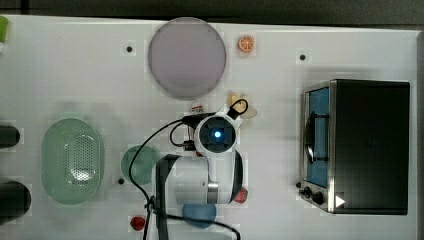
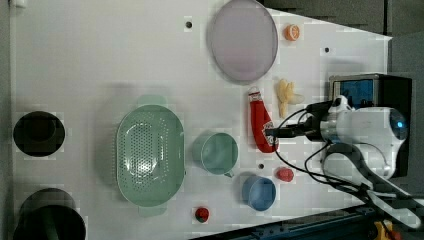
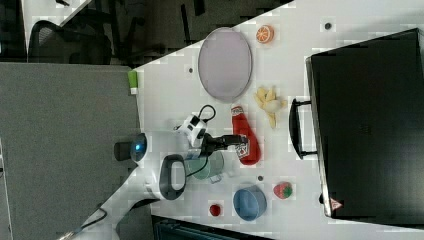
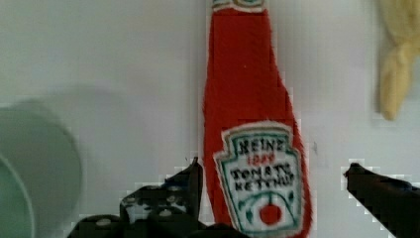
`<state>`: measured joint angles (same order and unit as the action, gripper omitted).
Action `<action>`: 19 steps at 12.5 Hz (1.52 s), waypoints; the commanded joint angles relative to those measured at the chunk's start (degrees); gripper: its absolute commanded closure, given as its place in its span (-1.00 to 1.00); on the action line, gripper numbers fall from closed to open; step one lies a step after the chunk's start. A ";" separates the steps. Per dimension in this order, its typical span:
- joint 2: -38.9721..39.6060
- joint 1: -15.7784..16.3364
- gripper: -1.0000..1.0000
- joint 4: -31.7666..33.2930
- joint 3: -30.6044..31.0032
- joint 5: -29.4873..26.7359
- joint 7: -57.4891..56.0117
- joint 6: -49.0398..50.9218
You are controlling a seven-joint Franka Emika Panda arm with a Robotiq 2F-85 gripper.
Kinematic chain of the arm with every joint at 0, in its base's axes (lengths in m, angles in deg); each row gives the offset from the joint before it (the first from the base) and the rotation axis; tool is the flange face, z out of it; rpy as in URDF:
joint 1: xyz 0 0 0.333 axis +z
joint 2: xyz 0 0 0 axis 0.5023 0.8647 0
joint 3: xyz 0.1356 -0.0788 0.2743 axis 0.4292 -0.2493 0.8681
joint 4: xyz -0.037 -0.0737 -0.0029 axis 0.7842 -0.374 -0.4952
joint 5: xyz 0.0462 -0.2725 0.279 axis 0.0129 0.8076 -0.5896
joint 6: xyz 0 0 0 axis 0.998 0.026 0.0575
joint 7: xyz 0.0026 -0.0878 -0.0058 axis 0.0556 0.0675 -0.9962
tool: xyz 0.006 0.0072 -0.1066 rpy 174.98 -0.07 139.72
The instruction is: Pick Ketchup from the table and place it in strainer.
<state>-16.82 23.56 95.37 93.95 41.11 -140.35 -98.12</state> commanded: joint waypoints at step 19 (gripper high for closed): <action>-14.13 0.82 -0.20 -3.07 0.34 0.17 -1.86 15.73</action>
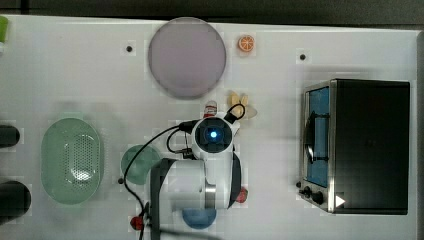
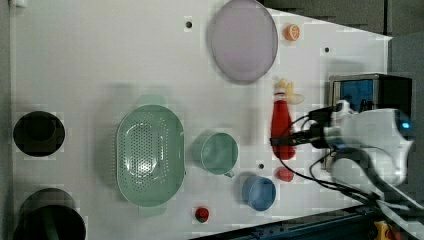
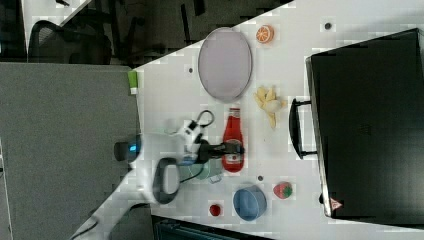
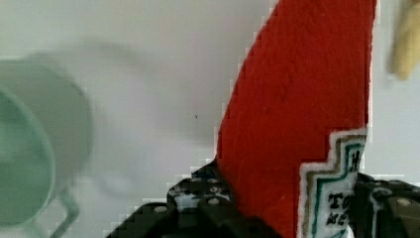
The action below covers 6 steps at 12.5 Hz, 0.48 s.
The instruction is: Pick Ketchup from the table and place it in strainer.
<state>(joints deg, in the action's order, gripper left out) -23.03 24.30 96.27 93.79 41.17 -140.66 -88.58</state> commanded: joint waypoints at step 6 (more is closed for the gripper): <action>-17.43 1.91 -0.20 -8.77 6.55 -0.13 9.61 20.40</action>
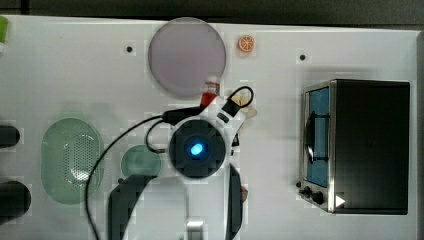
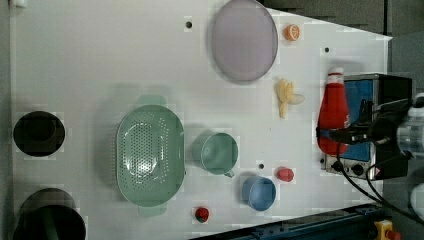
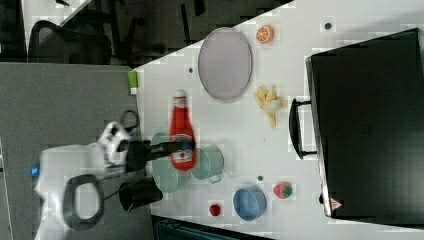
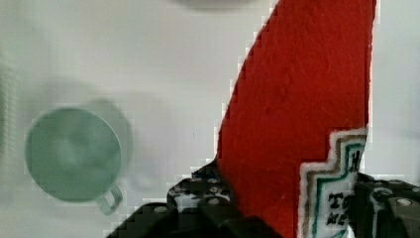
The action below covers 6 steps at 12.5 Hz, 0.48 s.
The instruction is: Pick Ketchup from the table and place it in strainer.
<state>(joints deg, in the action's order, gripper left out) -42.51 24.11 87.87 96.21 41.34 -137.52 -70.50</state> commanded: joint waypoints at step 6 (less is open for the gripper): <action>6.00 4.13 -0.20 -3.65 16.82 -1.53 29.99 1.97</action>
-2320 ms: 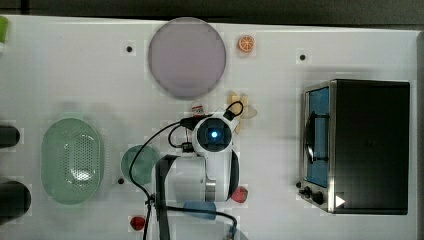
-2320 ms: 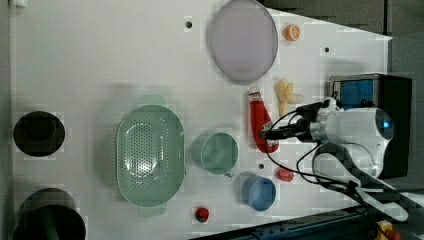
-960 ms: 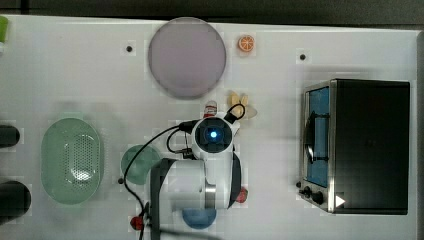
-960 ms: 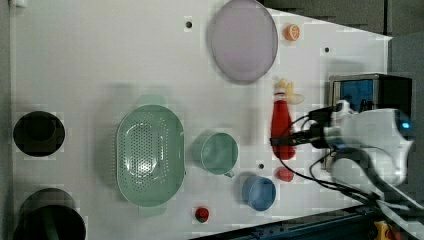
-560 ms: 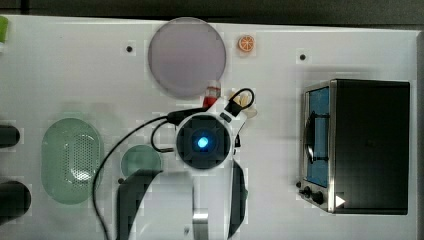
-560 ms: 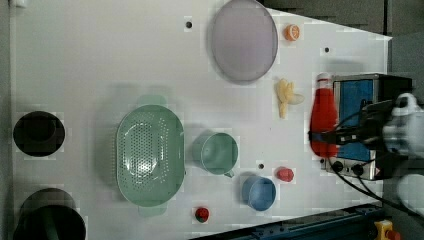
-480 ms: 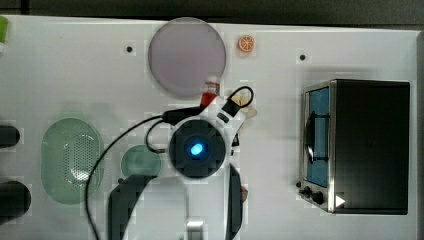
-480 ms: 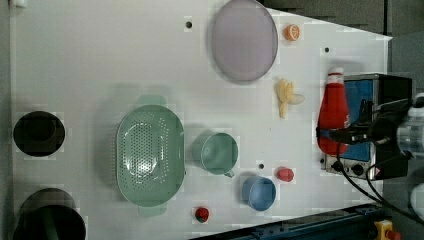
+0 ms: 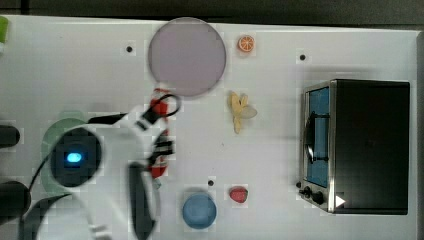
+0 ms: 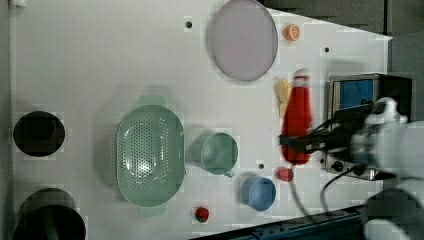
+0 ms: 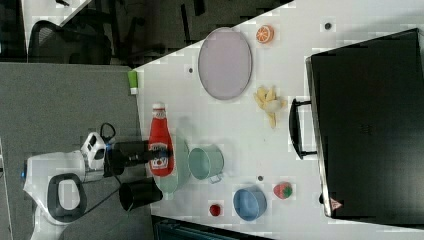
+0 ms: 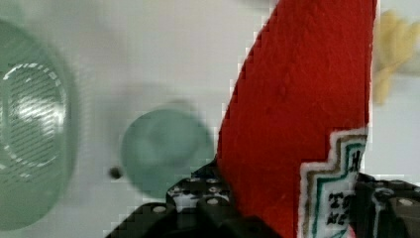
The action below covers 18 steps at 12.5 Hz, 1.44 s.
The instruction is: Pick Ketchup from the table and place it in strainer.
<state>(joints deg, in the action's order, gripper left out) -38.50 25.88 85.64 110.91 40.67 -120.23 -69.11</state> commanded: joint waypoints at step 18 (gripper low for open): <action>31.70 7.51 -0.88 -4.70 15.80 4.28 38.59 -27.50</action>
<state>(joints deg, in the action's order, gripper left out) -5.17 33.41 81.61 127.76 43.94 -85.33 -95.29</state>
